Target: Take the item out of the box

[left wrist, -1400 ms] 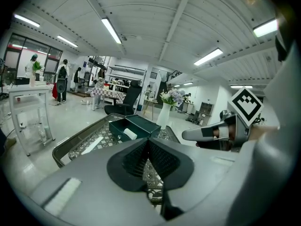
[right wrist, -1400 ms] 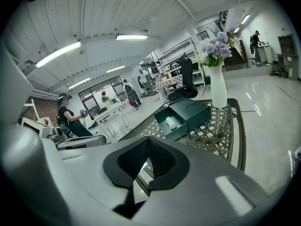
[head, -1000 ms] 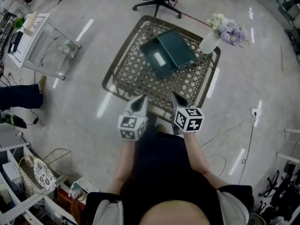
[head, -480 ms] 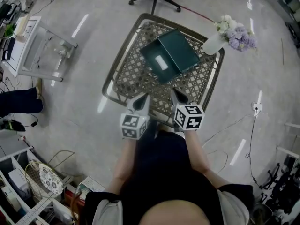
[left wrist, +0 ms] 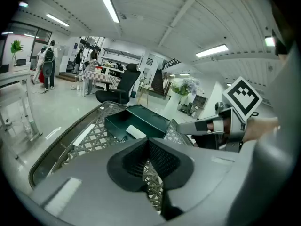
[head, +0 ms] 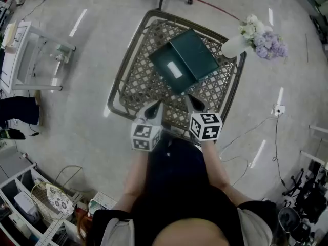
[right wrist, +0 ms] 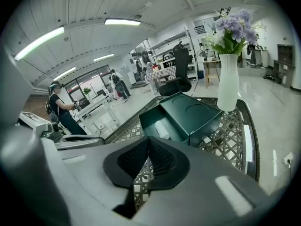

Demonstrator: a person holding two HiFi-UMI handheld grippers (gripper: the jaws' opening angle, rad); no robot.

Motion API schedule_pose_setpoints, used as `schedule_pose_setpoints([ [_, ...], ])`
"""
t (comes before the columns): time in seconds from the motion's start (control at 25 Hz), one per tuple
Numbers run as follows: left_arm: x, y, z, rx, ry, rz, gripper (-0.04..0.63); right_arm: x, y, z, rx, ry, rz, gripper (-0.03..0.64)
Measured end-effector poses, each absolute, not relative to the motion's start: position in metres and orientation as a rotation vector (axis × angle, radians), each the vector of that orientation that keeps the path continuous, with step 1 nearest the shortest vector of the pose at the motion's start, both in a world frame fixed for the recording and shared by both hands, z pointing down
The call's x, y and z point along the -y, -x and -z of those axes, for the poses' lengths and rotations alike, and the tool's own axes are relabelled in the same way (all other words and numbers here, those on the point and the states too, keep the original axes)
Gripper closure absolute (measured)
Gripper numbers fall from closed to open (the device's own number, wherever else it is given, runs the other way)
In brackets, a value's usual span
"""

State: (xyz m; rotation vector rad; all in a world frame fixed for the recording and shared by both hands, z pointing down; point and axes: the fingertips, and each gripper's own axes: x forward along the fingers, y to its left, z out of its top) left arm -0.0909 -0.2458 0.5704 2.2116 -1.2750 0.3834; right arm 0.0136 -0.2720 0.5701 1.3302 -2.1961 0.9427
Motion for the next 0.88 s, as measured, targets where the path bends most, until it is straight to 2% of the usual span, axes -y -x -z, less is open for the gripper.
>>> schedule_pose_setpoints([
  [0.88, 0.325, 0.122, -0.614, 1.249, -2.164, -0.411, 0.584, 0.341, 0.015, -0.598, 2.149, -1.250, -0.819, 0.615],
])
